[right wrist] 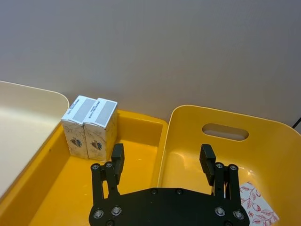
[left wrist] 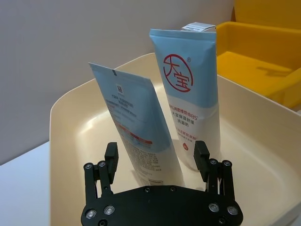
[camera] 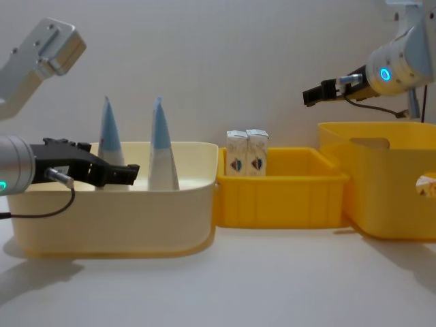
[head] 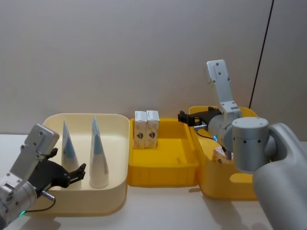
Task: Bimanual collaborative sorting of washing and personal care products
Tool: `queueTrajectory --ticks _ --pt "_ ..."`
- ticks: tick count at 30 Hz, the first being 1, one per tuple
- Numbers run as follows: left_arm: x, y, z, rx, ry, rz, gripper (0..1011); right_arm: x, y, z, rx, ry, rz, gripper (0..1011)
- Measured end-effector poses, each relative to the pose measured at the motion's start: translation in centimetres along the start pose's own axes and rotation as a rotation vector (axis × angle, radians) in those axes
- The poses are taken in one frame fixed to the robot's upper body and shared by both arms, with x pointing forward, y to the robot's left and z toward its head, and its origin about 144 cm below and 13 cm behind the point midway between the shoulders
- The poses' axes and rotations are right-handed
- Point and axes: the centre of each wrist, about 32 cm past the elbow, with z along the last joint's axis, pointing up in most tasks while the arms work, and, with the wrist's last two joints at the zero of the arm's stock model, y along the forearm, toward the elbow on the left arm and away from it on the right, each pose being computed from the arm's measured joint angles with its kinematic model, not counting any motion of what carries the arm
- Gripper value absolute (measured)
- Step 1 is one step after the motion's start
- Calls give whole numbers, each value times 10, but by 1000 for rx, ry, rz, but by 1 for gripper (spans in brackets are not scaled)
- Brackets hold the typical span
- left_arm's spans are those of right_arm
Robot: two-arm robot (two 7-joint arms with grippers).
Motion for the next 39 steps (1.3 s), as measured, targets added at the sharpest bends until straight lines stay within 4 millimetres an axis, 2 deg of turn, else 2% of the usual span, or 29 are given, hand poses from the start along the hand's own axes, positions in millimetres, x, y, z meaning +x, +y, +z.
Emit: queueTrajectory --ticks 17,39 --pt "2 -5 12 21 -4 -5 1003 0 0 0 0 0 0 1001" --pt "9 -22 17 63 -16 5 1003 0 0 0 0 0 0 1001"
